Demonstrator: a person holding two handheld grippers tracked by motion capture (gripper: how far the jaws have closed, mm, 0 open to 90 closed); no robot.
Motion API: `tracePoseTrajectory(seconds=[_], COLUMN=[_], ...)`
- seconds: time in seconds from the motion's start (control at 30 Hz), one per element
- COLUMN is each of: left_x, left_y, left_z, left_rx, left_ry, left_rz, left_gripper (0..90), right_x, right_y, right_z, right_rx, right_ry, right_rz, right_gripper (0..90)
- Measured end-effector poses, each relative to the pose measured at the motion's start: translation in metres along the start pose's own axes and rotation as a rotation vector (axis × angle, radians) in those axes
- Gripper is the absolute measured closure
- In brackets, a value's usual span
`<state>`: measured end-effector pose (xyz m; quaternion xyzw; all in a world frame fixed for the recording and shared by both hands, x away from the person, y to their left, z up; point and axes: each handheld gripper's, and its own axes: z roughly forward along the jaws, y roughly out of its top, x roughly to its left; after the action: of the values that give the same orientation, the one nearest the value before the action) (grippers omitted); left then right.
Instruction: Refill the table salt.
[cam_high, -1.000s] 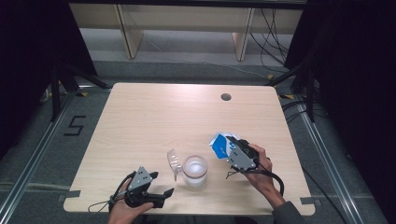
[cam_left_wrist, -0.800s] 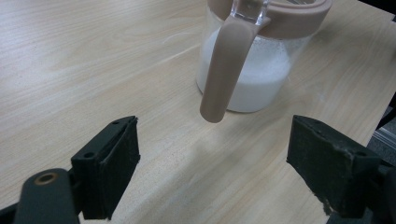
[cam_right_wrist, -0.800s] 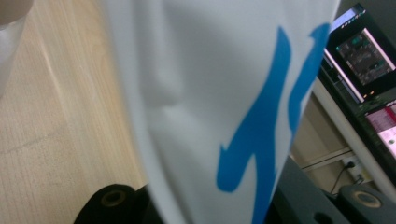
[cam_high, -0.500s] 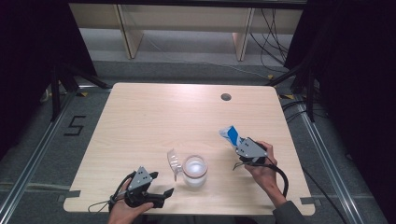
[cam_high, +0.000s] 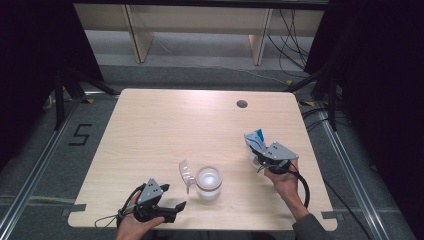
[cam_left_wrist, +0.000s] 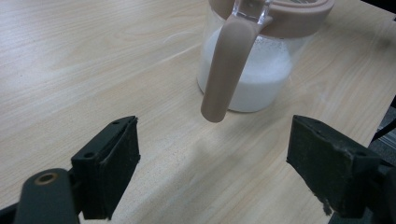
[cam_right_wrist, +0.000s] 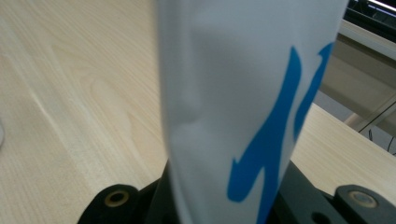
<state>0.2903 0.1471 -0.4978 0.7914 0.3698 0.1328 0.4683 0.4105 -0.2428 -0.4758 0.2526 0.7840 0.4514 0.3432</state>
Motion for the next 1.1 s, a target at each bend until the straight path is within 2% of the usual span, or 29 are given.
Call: tracePoseTrajectory(seconds=[0.03,0.1,0.17,0.2,0.33,0.37,0.47,0.5,0.53,0.57,0.6,0.63,0.67,0.77,0.8,0.83,0.9,0.93,0.97,1.0,1.03,1.07,1.1], left_x=[0.0,-0.001,0.001,0.0,0.0,0.0,0.0,0.001,0.0,0.0,0.0,0.0,0.0,-0.001,-0.001,-0.001,-0.001,0.0,0.0,0.0,-0.001,-0.001,-0.001], left_y=[0.0,0.0,0.0,0.0,0.0,0.0,0.0,0.0,0.0,0.0,0.0,0.0,0.0,0.0,0.0,0.0,0.0,0.0,0.0,0.0,-0.001,0.0,0.0], left_z=[0.0,0.0,0.0,0.0,0.001,0.001,0.001,0.0,0.0,0.0,0.0,0.0,0.0,0.001,0.001,0.001,0.001,0.001,0.0,0.001,0.001,0.001,0.001], left_rx=[0.0,0.0,-0.002,-0.002,-0.002,-0.001,-0.001,0.001,0.0,-0.001,0.001,0.001,0.002,-0.003,-0.006,-0.005,-0.005,-0.002,-0.002,-0.002,-0.007,-0.004,-0.006], left_ry=[-0.002,0.001,-0.008,-0.008,-0.007,-0.007,-0.007,-0.008,-0.008,-0.006,-0.001,-0.003,-0.003,-0.009,-0.009,-0.009,-0.009,-0.009,-0.009,-0.009,-0.009,-0.009,-0.009], left_rz=[0.005,-0.012,0.008,0.004,-0.013,-0.01,-0.003,0.009,0.005,-0.006,-0.006,0.0,0.009,-0.011,-0.014,-0.014,-0.014,-0.009,-0.009,-0.009,-0.019,-0.012,-0.011], left_gripper=[16.2,16.2,16.3,16.2,16.2,16.3,16.2,16.3,16.2,16.3,16.3,16.3,16.3,16.2,16.2,16.3,16.3,16.3,16.3,16.3,16.3,16.3,16.2], right_x=[-0.001,-0.005,-0.012,-0.012,-0.02,-0.021,-0.021,-0.023,-0.024,-0.023,-0.024,-0.027,-0.026,-0.028,-0.028,-0.026,-0.025,-0.026,-0.024,-0.025,-0.025,-0.024,-0.024], right_y=[-0.002,-0.005,-0.008,-0.011,-0.018,-0.019,-0.02,-0.021,-0.022,-0.023,-0.024,-0.024,-0.024,-0.025,-0.025,-0.025,-0.024,-0.024,-0.023,-0.023,-0.023,-0.021,-0.021], right_z=[0.0,0.0,0.001,0.0,0.001,0.0,0.0,0.001,0.001,0.002,0.002,0.001,0.001,0.0,0.0,0.001,0.0,0.001,0.0,-0.001,-0.001,-0.002,-0.003], right_rx=[0.003,0.014,-0.014,0.004,-0.015,0.005,0.011,0.002,0.004,0.023,0.02,0.008,0.015,0.005,0.006,0.011,0.017,0.006,0.018,0.002,-0.011,-0.002,-0.012], right_ry=[0.0,0.001,-0.023,-0.013,-0.054,-0.034,-0.057,-0.058,-0.056,-0.048,-0.04,-0.06,-0.054,-0.066,-0.063,-0.049,-0.059,-0.075,-0.062,-0.082,-0.091,-0.08,-0.105], right_rz=[0.02,0.055,0.048,0.117,0.13,0.157,0.152,0.132,0.124,0.13,0.137,0.126,0.138,0.146,0.146,0.167,0.172,0.148,0.175,0.162,0.168,0.195,0.193], right_gripper=[83.7,83.7,83.7,83.8,83.9,84.1,85.0,85.6,86.1,86.6,86.8,86.8,86.8,86.5,86.1,85.5,83.1,79.3,75.5,72.9,69.7,63.9,59.7])
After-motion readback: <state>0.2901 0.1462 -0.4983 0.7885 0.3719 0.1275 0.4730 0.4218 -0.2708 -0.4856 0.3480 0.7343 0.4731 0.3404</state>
